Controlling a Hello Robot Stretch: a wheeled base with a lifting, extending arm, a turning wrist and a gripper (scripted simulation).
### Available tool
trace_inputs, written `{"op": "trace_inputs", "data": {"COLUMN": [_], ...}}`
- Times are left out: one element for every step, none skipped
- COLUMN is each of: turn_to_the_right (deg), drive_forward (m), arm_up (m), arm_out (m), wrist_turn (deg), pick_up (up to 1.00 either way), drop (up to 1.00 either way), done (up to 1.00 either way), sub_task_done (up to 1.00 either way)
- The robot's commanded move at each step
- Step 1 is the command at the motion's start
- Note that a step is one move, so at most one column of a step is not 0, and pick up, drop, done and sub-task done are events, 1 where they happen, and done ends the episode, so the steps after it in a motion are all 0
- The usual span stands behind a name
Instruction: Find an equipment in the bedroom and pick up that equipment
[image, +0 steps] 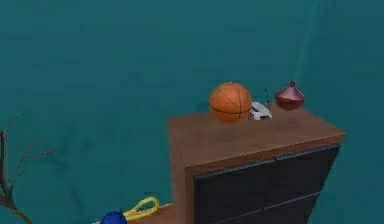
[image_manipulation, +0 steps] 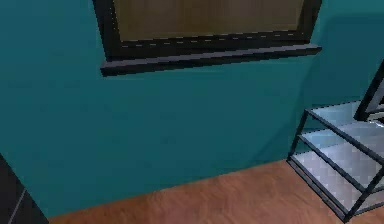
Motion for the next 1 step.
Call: {"op": "trace_inputs", "data": {"turn_to_the_right": [0.0], "drive_forward": [0.45], "arm_up": [0.0], "arm_out": [0.0], "wrist_turn": [0.0], "pick_up": [0.0], "drop": [0.0], "done": [0.0], "sub_task_done": [0.0]}}
